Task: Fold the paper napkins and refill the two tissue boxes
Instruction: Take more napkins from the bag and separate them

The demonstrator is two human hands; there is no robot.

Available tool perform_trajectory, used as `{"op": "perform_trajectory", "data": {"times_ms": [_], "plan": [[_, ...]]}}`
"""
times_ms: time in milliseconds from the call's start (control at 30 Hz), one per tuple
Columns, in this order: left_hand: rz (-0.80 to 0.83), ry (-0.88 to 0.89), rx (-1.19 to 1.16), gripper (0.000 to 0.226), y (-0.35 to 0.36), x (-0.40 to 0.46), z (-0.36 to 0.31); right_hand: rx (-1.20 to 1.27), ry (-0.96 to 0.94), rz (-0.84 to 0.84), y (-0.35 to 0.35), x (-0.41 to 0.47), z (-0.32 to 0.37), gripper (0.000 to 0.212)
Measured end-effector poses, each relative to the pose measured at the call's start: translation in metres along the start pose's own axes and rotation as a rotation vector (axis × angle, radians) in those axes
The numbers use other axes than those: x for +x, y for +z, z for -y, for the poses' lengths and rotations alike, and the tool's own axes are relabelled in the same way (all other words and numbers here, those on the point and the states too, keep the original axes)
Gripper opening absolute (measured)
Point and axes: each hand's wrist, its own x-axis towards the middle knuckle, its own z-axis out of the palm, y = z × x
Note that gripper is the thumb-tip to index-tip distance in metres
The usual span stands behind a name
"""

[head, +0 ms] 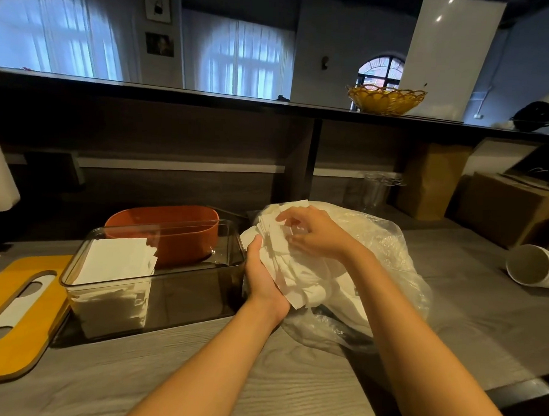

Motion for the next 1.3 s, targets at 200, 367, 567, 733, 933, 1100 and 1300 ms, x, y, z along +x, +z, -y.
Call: {"op": "perform_trajectory", "data": {"times_ms": [200, 367, 567, 733, 933, 1100, 1300], "plan": [[0.016, -0.020, -0.006, 0.054, -0.001, 0.002, 0.000, -0.092, 0.011, -0.070, 0.010, -0.001, -0.009, 0.031], [0.041, -0.029, -0.014, 0.048, 0.003, -0.003, -0.001, -0.058, -0.015, -0.145, 0.015, -0.004, -0.012, 0.021], [0.054, -0.040, -0.023, 0.049, 0.003, -0.003, -0.001, 0.006, -0.006, -0.186, 0.018, -0.006, -0.015, 0.031], [0.022, -0.027, -0.003, 0.049, 0.005, -0.004, -0.001, 0.000, 0.047, -0.163, 0.016, -0.009, -0.016, 0.041], [0.014, -0.025, 0.014, 0.048, 0.006, -0.005, -0.001, -0.147, 0.141, -0.144, 0.006, -0.015, -0.014, 0.040], [-0.009, -0.052, 0.061, 0.045, 0.003, -0.005, -0.001, -0.015, 0.111, -0.206, 0.005, -0.019, -0.015, 0.023], [-0.113, -0.077, 0.163, 0.040, 0.004, -0.003, 0.001, 0.445, 0.093, -0.577, -0.008, -0.024, -0.023, 0.023]]}}
